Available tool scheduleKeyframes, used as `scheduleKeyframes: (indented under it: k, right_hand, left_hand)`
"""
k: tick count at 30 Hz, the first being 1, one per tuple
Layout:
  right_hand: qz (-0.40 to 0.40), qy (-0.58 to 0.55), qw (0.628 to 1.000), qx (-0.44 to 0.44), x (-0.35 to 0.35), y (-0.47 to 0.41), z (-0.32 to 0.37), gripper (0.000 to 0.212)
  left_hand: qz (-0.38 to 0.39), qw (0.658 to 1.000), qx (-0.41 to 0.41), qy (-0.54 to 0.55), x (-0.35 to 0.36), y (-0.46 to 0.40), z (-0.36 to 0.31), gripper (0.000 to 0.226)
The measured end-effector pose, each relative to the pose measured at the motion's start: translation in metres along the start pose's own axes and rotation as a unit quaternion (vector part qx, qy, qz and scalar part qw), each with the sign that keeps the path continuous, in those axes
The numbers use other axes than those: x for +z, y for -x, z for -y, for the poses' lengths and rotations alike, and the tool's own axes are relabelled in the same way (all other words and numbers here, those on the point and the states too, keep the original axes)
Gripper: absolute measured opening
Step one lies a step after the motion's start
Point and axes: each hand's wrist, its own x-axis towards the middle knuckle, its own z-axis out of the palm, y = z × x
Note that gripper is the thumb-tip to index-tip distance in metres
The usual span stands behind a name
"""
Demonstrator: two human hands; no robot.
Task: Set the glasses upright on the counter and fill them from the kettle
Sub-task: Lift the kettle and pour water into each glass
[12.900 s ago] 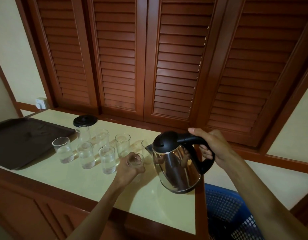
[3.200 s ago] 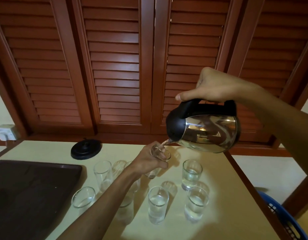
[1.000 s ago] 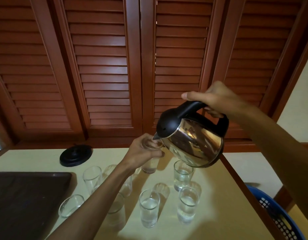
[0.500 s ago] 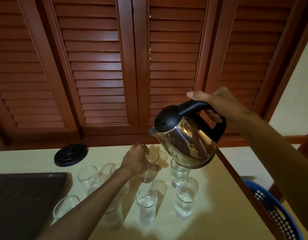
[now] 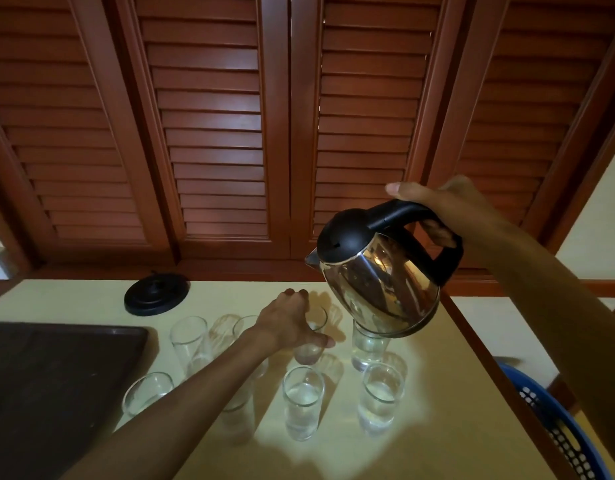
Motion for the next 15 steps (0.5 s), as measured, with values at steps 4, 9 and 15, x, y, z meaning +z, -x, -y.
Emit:
scheduleKeyframes:
  k: [4, 9, 15]
  right_hand:
    - [0.011, -0.005, 1.000, 0.000, 0.005, -0.001, -0.001, 0.065]
    - [0.012, -0.026, 1.000, 0.012, 0.007, -0.002, -0.003, 0.062]
    - [0.008, -0.046, 0.999, 0.011, 0.010, -0.003, -0.007, 0.059]
  left_hand:
    - [0.022, 1.000, 0.000, 0.009, -0.004, 0.003, 0.000, 0.088]
    - [0.058, 0.998, 0.000, 0.036, -0.026, 0.008, 0.012, 0.090]
    - [0.145, 0.988, -0.046, -0.026, -0.057, 0.022, 0.052, 0.094]
